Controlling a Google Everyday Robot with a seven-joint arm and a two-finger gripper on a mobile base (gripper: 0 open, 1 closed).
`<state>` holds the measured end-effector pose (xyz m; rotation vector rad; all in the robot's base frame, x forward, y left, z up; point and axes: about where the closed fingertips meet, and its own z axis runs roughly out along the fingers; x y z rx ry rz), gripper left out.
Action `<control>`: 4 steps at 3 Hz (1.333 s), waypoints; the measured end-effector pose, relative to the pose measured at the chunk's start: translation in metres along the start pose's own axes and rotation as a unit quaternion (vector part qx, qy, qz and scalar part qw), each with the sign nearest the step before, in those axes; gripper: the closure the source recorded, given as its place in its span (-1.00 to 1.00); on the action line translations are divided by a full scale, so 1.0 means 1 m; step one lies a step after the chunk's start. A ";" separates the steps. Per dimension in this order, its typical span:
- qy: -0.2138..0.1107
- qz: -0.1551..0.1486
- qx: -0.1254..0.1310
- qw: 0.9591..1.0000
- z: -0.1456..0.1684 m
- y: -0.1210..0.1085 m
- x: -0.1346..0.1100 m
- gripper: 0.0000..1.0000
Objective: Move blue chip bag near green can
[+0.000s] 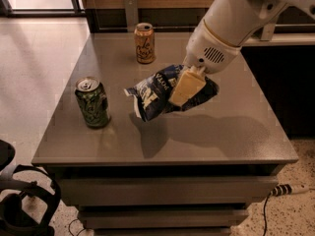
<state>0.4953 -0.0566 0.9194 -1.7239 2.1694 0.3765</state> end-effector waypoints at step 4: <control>-0.001 -0.003 0.002 1.000 0.000 0.002 -0.003 -1.00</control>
Offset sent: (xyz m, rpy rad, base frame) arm -0.0004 0.0009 0.0005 0.0000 -0.0022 0.0012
